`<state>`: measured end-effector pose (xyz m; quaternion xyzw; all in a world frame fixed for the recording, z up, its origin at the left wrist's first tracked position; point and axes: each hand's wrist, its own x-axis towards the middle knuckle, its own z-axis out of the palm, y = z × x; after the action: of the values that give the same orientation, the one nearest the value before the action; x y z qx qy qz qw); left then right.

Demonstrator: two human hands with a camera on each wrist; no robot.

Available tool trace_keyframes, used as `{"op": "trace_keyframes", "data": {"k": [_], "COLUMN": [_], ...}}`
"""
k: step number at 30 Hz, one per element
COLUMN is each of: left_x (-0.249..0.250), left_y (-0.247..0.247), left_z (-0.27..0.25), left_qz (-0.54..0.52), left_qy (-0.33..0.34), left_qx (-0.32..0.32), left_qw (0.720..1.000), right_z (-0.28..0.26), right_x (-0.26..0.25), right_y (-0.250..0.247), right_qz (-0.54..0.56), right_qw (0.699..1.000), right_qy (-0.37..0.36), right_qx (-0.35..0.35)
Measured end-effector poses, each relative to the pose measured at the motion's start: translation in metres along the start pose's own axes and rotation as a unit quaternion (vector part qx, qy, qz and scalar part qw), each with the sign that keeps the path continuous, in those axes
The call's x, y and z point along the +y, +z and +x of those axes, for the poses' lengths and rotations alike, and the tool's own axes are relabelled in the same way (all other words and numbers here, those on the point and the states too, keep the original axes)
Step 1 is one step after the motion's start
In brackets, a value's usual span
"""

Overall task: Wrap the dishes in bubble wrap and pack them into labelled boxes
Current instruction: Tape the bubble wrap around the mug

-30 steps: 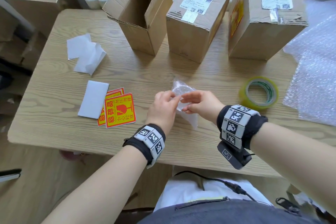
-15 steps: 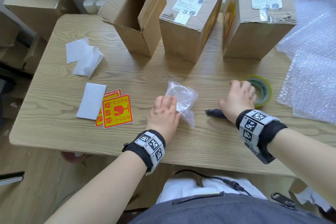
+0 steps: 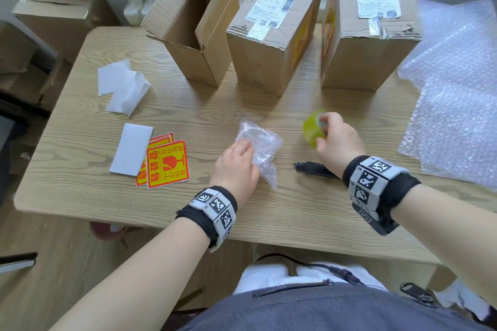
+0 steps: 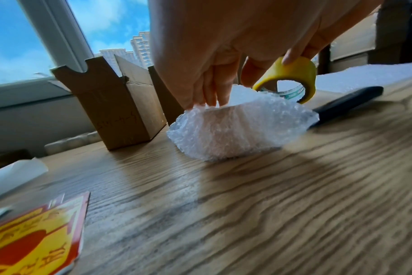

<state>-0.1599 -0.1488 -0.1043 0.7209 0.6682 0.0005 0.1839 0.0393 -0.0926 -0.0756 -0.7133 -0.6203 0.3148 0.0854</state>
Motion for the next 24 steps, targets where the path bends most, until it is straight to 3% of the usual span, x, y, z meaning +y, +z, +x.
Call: {"op": "trace_keyframes", "data": {"k": [6, 9, 14, 20, 24], "left_x": [0.0, -0.002, 0.001, -0.002, -0.004], "left_y": [-0.005, -0.01, -0.016, -0.017, -0.021], "left_z": [0.006, 0.008, 0.007, 0.006, 0.007], "left_qz": [-0.137, -0.208, -0.407, -0.514, -0.524], "left_qy": [-0.049, -0.078, -0.079, -0.075, -0.074], "left_qx": [0.06, 0.045, 0.028, -0.011, 0.0], "left_qw": [0.988, 0.974, 0.91, 0.854, 0.849], "right_z": [-0.026, -0.031, -0.032, -0.036, -0.038], "right_x": [-0.035, -0.042, -0.048, -0.059, -0.064], "right_y": [-0.006, -0.001, 0.008, 0.013, 0.014], "right_qz": [0.085, 0.091, 0.078, 0.032, 0.014], "right_qw": [0.985, 0.981, 0.981, 0.981, 0.981], "right_qy": [-0.14, -0.147, -0.143, -0.158, -0.159], "right_qx": [-0.049, -0.089, -0.11, -0.108, -0.107]}}
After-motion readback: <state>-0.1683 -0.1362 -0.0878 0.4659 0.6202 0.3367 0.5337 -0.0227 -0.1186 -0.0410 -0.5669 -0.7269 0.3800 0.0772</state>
